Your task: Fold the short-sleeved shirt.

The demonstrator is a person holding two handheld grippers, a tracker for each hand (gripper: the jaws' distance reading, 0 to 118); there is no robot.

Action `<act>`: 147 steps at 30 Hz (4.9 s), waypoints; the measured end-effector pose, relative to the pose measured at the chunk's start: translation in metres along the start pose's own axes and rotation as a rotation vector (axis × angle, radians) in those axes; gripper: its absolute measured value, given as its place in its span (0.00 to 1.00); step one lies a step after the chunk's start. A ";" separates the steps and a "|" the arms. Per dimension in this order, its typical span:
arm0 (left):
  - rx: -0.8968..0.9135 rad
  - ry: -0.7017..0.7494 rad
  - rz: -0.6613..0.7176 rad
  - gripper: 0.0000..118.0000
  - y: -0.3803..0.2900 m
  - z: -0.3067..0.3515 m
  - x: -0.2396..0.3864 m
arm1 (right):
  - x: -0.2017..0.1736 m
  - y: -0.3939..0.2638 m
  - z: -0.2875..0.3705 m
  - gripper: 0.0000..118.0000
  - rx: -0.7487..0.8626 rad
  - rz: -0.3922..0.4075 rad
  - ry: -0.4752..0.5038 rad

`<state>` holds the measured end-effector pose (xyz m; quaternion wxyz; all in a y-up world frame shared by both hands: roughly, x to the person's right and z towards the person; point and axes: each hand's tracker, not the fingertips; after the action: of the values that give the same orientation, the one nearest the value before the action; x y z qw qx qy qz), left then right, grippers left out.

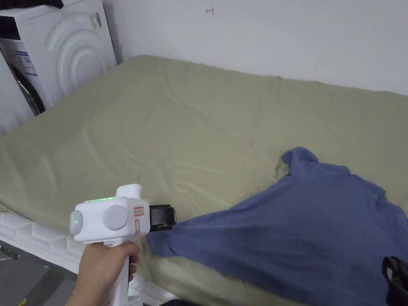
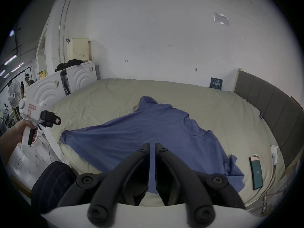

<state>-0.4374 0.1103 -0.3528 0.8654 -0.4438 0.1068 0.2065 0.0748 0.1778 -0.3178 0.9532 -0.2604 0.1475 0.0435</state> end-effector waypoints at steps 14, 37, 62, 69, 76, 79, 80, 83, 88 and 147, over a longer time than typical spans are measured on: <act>-0.212 0.072 -0.022 0.30 0.003 -0.046 0.005 | 0.002 0.000 -0.023 0.07 -0.032 -0.022 0.018; 0.033 -0.200 -0.023 0.00 -0.039 0.007 0.037 | 0.059 0.079 -0.180 0.07 -0.224 0.203 0.049; 0.120 -0.209 -0.039 0.00 -0.033 -0.009 0.033 | 0.074 0.150 -0.444 0.07 -0.580 0.266 0.211; 0.077 -0.198 -0.037 0.00 -0.024 -0.020 0.036 | 0.063 0.168 -0.368 0.06 -0.462 0.183 0.197; 0.168 -0.253 -0.109 0.00 0.032 0.008 0.060 | 0.107 0.223 -0.207 0.06 -0.207 0.036 0.092; 0.247 -0.298 -0.097 0.00 0.072 0.029 0.079 | 0.138 0.256 -0.149 0.06 -0.120 0.013 0.072; 0.262 -0.313 -0.099 0.00 0.087 0.037 0.088 | 0.147 0.268 -0.129 0.06 -0.085 0.005 0.052; 0.339 -0.345 -0.124 0.00 0.127 0.079 0.131 | 0.172 0.305 -0.072 0.06 0.020 -0.062 0.029; 0.505 -0.361 -0.145 0.00 0.206 0.133 0.171 | 0.204 0.364 0.000 0.06 0.159 -0.081 -0.059; 0.454 -0.079 -0.355 0.00 0.035 0.121 0.169 | 0.150 0.113 0.038 0.06 0.017 -0.037 -0.038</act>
<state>-0.3025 0.2712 -0.3701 0.9687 -0.2424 0.0372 0.0395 0.2090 0.2953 -0.3872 0.9586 -0.2540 0.1249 0.0295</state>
